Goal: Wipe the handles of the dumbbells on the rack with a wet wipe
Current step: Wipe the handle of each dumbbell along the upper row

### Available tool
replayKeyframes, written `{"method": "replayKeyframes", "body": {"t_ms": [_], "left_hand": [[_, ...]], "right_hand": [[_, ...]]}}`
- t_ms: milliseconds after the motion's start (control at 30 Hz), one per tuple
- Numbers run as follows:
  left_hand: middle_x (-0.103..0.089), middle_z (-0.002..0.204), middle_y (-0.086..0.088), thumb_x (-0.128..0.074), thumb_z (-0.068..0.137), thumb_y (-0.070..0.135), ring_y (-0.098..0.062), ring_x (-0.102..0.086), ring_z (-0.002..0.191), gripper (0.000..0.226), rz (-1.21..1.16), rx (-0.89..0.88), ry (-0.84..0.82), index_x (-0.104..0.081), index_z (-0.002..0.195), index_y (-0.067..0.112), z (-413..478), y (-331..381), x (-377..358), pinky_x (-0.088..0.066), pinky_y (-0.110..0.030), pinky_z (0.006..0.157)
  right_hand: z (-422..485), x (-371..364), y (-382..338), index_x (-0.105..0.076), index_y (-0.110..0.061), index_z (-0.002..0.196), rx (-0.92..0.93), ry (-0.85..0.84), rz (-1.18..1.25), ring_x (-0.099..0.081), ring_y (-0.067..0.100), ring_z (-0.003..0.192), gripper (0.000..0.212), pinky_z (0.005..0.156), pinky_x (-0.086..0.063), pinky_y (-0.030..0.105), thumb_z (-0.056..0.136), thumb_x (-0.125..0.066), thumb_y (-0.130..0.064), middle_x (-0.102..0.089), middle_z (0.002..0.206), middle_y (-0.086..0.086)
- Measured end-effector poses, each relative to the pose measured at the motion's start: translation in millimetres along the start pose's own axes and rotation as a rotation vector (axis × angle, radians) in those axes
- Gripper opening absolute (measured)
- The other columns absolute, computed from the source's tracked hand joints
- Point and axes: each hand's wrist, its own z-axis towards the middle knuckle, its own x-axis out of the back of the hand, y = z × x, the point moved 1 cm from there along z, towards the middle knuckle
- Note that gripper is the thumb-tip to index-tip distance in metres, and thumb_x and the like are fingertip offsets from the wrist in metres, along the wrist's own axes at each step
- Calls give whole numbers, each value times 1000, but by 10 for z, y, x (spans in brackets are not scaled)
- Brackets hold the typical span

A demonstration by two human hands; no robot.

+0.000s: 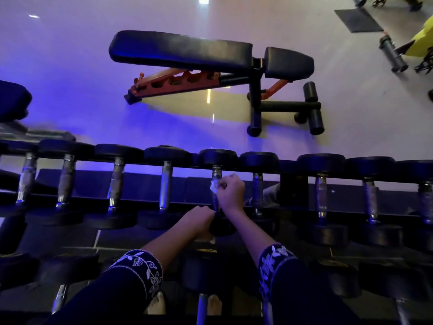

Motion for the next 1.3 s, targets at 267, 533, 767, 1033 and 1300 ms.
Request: {"method": "replayKeyframes", "body": {"t_ms": [267,533,767,1033,1300], "left_hand": [[-62,122,-15,-81,72,41,-35,-59,111,60,-1,11,20,-60,119,11,1,-19,-52,-45,-39,94],[-62,121,-15,-81,70,45,-35,-59,111,63,-1,20,28,-60,118,10,26,-68,-60,-45,-38,93],[-62,120,-13,-82,71,40,-33,-60,109,57,-28,22,25,-61,116,12,9,-68,-62,-46,-37,90],[-61,119,-12,-82,68,45,-33,-59,108,61,-20,37,31,-60,115,11,73,-125,-101,-48,-38,90],[-59,119,-14,-83,66,47,-34,-58,108,67,-38,48,36,-58,115,10,65,-145,-126,-48,-39,89]], "right_hand": [[-205,-59,69,-71,-4,68,-12,24,27,-52,18,65,14,60,-39,24,72,-62,6,-59,77,9],[41,-126,-15,-75,-2,73,-116,67,105,-60,26,72,15,61,-32,15,71,-63,6,-62,80,16],[-240,-125,126,-70,-4,64,-28,53,85,-55,18,67,10,61,-41,23,72,-67,2,-57,77,8],[14,-183,-51,-73,-4,73,-93,106,113,-52,17,72,8,65,-35,18,74,-67,2,-57,83,10],[37,-192,16,-74,-4,73,-246,201,279,-58,15,69,16,64,-41,13,69,-65,9,-69,79,12]]}}
